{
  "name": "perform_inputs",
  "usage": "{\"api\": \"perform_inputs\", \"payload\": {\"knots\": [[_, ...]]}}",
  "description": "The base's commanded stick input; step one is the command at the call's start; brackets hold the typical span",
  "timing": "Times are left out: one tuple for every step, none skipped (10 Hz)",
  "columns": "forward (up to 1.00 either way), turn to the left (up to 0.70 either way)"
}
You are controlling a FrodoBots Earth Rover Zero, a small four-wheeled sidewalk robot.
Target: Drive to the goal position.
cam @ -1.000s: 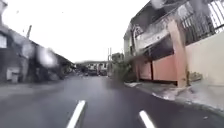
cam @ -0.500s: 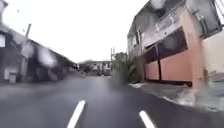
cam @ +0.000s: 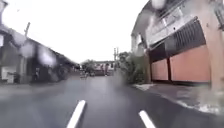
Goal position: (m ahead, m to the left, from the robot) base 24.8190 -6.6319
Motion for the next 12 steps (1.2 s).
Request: {"api": "perform_inputs", "payload": {"knots": [[1.0,0.14],[1.0,0.22],[1.0,0.11],[1.0,0.13],[1.0,0.05],[1.0,0.0],[1.0,-0.01],[1.0,-0.2],[1.0,-0.24],[1.0,-0.39],[1.0,-0.4],[1.0,-0.4]]}}
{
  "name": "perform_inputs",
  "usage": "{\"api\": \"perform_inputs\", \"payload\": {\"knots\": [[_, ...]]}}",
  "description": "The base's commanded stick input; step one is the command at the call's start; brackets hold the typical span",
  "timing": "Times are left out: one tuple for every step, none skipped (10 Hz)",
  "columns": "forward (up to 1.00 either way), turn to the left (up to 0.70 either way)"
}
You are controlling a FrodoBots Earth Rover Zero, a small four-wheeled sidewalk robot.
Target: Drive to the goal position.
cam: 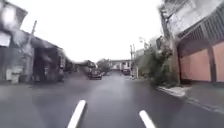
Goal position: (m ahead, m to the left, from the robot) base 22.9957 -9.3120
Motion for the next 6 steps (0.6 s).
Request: {"api": "perform_inputs", "payload": {"knots": [[1.0,-0.4],[1.0,-0.4],[1.0,-0.4],[1.0,-0.4],[1.0,-0.07],[1.0,0.21]]}}
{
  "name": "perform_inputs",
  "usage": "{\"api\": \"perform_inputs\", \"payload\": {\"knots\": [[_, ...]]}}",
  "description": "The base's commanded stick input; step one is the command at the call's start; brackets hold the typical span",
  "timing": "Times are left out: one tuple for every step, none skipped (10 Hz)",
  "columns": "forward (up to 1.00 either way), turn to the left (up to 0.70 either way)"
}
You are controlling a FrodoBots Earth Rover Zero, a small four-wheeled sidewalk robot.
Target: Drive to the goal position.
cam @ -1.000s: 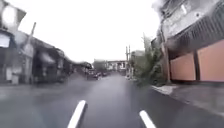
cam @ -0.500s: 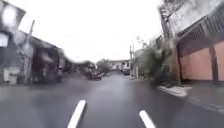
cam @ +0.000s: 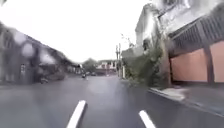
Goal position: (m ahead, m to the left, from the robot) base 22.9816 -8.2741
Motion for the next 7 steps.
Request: {"api": "perform_inputs", "payload": {"knots": [[1.0,0.17],[1.0,0.14],[1.0,0.2],[1.0,0.24],[1.0,0.22],[1.0,0.21],[1.0,0.19]]}}
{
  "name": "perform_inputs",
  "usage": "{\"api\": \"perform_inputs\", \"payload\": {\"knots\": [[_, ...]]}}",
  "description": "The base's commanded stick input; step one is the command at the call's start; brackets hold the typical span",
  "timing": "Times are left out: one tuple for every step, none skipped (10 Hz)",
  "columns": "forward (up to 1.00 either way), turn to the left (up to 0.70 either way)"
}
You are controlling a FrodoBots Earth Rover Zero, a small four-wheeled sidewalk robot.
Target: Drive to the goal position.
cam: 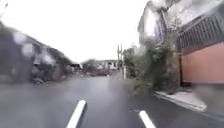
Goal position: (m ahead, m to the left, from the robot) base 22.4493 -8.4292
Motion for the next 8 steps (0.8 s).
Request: {"api": "perform_inputs", "payload": {"knots": [[1.0,0.2],[1.0,0.14],[1.0,-0.27],[1.0,-0.37],[1.0,-0.4],[1.0,-0.4],[1.0,-0.4],[1.0,-0.4]]}}
